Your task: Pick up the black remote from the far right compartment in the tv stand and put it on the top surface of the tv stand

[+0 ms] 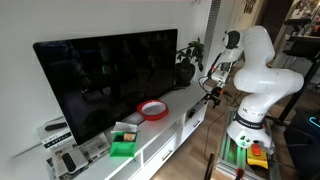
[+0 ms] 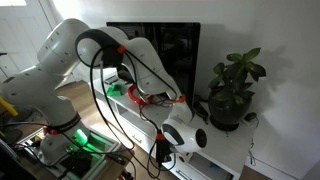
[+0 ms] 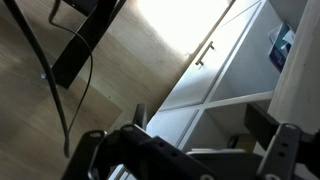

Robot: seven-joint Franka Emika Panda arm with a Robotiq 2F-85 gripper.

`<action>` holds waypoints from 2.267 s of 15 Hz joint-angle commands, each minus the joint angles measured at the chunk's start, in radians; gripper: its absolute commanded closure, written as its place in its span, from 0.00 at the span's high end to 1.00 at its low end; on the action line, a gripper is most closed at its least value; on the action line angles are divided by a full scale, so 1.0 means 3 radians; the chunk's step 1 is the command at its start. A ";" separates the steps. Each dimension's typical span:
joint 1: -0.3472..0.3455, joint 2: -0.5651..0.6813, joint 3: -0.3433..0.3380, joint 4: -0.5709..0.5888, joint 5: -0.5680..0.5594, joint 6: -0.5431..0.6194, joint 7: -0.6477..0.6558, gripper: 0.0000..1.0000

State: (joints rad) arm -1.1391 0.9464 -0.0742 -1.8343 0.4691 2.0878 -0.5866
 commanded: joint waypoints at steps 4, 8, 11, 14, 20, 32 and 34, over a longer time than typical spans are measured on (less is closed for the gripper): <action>-0.0048 0.0033 0.0062 0.0066 -0.0049 -0.0023 0.0045 1.00; 0.0000 0.0348 -0.0018 0.0425 -0.0152 -0.0336 0.0494 1.00; -0.0078 0.0665 -0.0010 0.0760 -0.0129 -0.0522 0.0696 1.00; -0.0221 0.1055 0.0033 0.1208 -0.0096 -0.0626 0.0731 1.00; -0.0507 0.1676 0.0239 0.2024 -0.0076 -0.0941 0.0747 1.00; -0.0569 0.1814 0.0331 0.2198 -0.0096 -0.1095 0.0699 1.00; -0.0584 0.1814 0.0385 0.2149 -0.0057 -0.1022 0.0613 1.00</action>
State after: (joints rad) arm -1.2954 1.4907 0.0104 -1.1743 0.4489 1.7655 -0.3845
